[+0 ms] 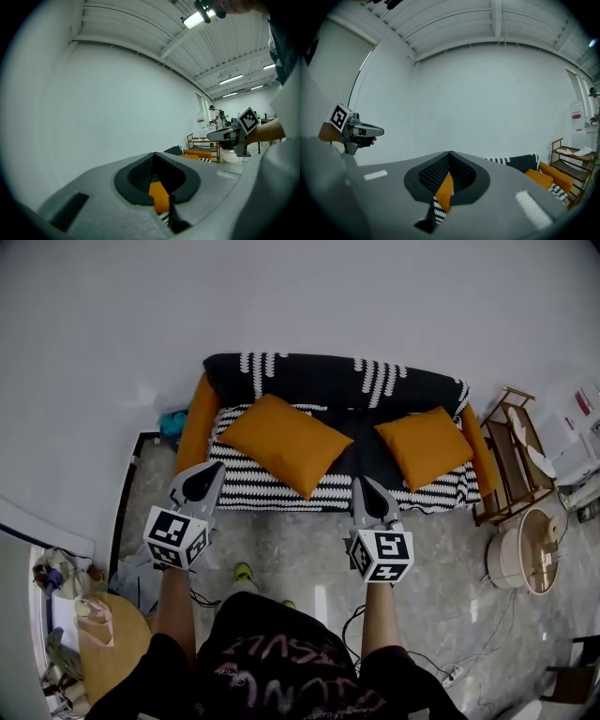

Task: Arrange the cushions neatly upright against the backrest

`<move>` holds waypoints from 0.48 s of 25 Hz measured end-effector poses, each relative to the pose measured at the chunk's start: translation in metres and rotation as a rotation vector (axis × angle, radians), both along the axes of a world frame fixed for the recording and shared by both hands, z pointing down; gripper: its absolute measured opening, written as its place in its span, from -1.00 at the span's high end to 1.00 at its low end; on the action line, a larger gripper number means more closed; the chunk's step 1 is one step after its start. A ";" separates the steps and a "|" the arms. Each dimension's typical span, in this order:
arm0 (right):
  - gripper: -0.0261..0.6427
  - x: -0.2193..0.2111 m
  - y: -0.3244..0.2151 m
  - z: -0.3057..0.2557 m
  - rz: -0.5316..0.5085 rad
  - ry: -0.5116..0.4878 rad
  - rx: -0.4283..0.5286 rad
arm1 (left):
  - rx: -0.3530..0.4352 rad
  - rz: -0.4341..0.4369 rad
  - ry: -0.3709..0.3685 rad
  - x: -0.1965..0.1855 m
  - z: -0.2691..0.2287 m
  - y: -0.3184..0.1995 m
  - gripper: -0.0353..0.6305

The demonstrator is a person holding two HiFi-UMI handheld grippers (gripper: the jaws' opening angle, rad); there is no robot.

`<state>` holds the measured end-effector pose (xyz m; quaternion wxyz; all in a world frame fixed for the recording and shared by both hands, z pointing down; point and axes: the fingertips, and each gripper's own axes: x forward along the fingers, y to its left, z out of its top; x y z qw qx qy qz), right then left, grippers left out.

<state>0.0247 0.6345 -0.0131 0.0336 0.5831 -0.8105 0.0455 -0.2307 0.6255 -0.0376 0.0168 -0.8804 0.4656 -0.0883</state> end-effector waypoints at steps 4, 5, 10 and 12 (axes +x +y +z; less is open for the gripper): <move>0.89 -0.001 -0.024 0.007 0.002 0.007 0.000 | 0.007 0.035 -0.020 0.011 0.005 -0.024 0.88; 0.89 -0.003 -0.032 0.007 0.003 0.007 0.001 | 0.009 0.040 -0.022 0.011 0.006 -0.033 0.88; 0.89 -0.010 -0.081 0.017 0.025 0.009 -0.018 | -0.001 0.050 -0.003 0.002 0.013 -0.093 0.88; 0.89 -0.013 -0.105 0.020 0.042 -0.003 -0.032 | -0.020 0.056 0.007 -0.004 0.020 -0.123 0.88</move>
